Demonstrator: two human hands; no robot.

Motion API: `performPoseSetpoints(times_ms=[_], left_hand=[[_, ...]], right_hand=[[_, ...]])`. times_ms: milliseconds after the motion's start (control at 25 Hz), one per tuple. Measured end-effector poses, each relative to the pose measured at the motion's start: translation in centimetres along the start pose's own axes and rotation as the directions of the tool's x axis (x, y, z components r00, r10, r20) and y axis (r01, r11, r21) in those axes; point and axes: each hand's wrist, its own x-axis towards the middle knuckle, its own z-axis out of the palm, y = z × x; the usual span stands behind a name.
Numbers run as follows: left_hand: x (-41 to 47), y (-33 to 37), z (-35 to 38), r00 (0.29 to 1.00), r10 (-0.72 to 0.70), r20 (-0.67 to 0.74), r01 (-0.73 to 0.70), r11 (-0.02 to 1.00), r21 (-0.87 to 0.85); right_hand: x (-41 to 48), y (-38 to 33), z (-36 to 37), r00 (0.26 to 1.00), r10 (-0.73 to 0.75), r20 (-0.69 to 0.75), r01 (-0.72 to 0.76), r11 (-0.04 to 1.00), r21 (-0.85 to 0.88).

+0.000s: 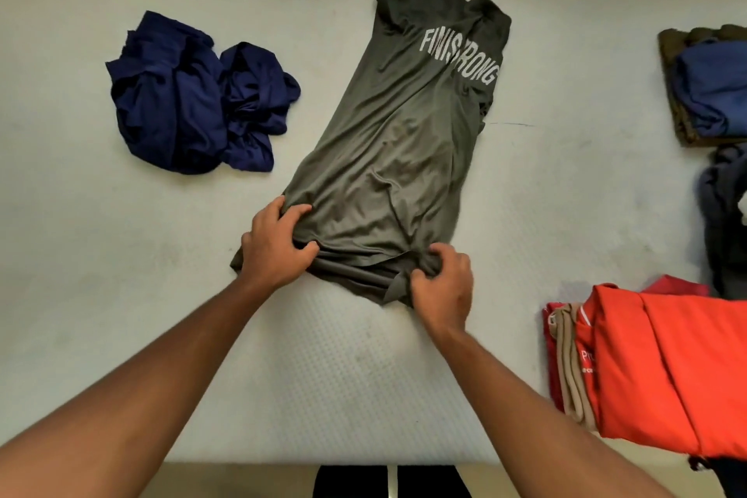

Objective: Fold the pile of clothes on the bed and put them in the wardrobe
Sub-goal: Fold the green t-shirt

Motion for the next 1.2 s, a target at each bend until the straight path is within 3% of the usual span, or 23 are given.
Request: performPoseSetpoints(times_ms=[80, 160, 400, 520, 640, 720, 760, 840, 880, 920, 960, 1040, 1120, 1200], left_hand=[[1.2, 0.8, 0.1, 1.000, -0.012, -0.019, 0.014, 0.997, 0.078], [1.6, 0.4, -0.2, 0.997, -0.070, -0.031, 0.072, 0.996, 0.054], [-1.0, -2.9, -1.6, 0.998, -0.057, -0.003, 0.057, 0.987, 0.147], [-4.3, -5.6, -0.5, 0.999, -0.017, 0.029, 0.007, 0.942, 0.335], [-7.8, -6.7, 1.2, 0.983, -0.088, 0.161, 0.010, 0.902, 0.431], [-9.5, -5.7, 1.6, 0.910, -0.182, 0.372, -0.042, 0.853, 0.521], [-9.8, -4.9, 1.5, 0.823, -0.236, 0.517, -0.136, 0.802, 0.582], [-9.1, -2.2, 0.6, 0.627, -0.313, 0.714, -0.279, 0.765, 0.581], [-8.1, -0.8, 0.0, 0.603, -0.267, 0.752, -0.277, 0.814, 0.511], [-6.0, 0.3, -0.5, 0.658, -0.175, 0.733, -0.213, 0.890, 0.404], [-3.4, 1.6, -1.0, 0.763, -0.078, 0.642, -0.135, 0.952, 0.276], [2.7, 4.1, -1.9, 0.956, 0.092, 0.280, -0.102, 0.995, 0.020], [8.4, 7.4, -3.5, 0.977, 0.208, -0.037, -0.212, 0.966, -0.147], [13.8, 10.7, -4.8, 0.938, 0.265, -0.222, -0.308, 0.933, -0.186]], right_hand=[[-1.6, 0.6, 0.6, 0.984, -0.139, 0.111, 0.147, 0.986, -0.073], [-2.8, 1.6, 0.4, 0.984, -0.140, 0.111, 0.150, 0.984, -0.093], [-4.5, 5.6, -3.3, 0.992, 0.110, -0.061, -0.110, 0.994, 0.009], [-6.9, 7.1, -4.6, 0.988, 0.156, 0.020, -0.156, 0.988, 0.005], [-10.0, 8.3, -5.4, 0.977, 0.084, 0.198, -0.053, 0.986, -0.161], [-12.0, 8.7, -5.6, 0.893, 0.134, 0.429, 0.049, 0.919, -0.391], [-12.5, 8.5, -5.7, 0.821, 0.207, 0.532, 0.108, 0.858, -0.502], [-11.6, 7.0, -6.1, 0.727, 0.348, 0.592, 0.129, 0.778, -0.615], [-10.5, 6.0, -6.3, 0.738, 0.353, 0.575, 0.095, 0.790, -0.606], [-8.9, 4.7, -6.5, 0.788, 0.316, 0.528, 0.033, 0.835, -0.550], [-6.5, 3.0, -6.6, 0.858, 0.262, 0.441, -0.039, 0.891, -0.453], [-0.3, -0.3, -6.4, 0.976, 0.162, 0.146, -0.143, 0.981, -0.132], [7.1, -3.7, -5.6, 0.984, 0.149, -0.093, -0.133, 0.978, 0.158], [14.3, -6.6, -4.2, 0.972, 0.191, -0.135, -0.143, 0.941, 0.306]])
